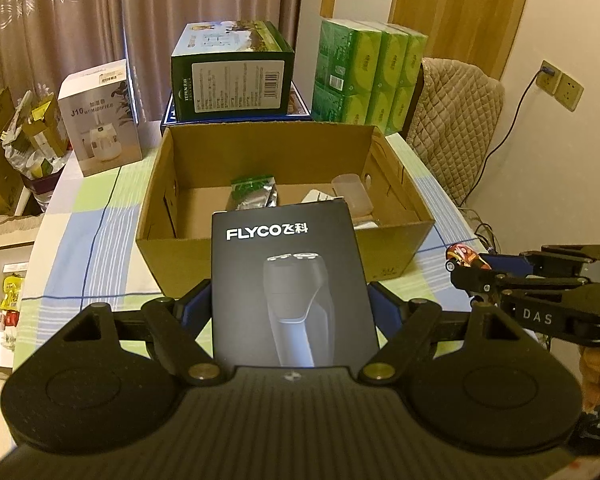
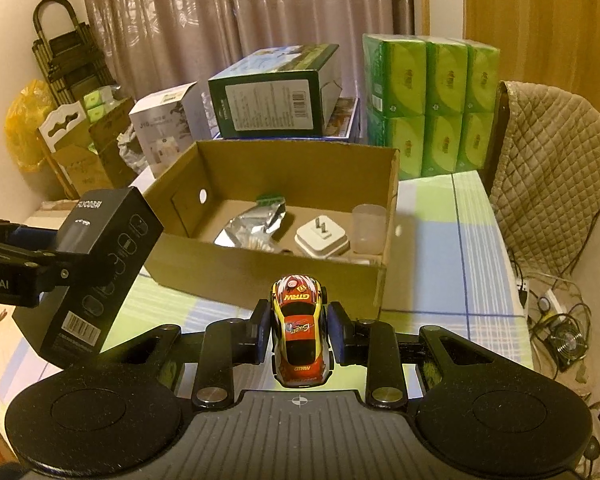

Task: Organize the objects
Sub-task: 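Carry the FLYCO box with left tool while right carries the toy car over the cardboard box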

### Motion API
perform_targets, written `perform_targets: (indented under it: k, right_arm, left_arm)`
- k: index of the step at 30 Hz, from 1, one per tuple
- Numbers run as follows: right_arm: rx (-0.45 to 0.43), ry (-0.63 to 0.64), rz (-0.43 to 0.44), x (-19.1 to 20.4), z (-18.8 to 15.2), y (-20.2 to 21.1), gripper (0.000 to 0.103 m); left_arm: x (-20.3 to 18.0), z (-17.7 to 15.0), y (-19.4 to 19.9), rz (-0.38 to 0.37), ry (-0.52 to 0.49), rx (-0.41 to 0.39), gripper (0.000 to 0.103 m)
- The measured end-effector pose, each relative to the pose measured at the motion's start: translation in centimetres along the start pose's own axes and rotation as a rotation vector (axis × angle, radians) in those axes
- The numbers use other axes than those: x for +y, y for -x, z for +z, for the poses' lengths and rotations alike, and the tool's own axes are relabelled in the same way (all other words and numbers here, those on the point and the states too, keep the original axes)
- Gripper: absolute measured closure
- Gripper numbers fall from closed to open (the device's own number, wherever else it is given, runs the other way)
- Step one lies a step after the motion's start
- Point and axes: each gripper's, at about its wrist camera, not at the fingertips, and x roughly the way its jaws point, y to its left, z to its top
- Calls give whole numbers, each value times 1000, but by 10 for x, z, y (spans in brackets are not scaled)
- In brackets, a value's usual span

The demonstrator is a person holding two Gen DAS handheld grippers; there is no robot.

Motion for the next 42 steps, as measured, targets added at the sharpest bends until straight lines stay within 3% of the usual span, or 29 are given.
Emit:
perform_targets:
  k: [18, 26, 42]
  right_arm:
    - [13, 13, 1, -13, 75, -42, 76]
    - [41, 26, -10, -14, 87, -68, 76]
    - [70, 32, -10, -17, 98, -101, 76]
  left_arm:
    - [23, 71, -34, -8, -5, 8, 25]
    - [31, 96, -58, 8, -30, 30, 25]
    - [49, 111, -94, 20, -15, 69, 25]
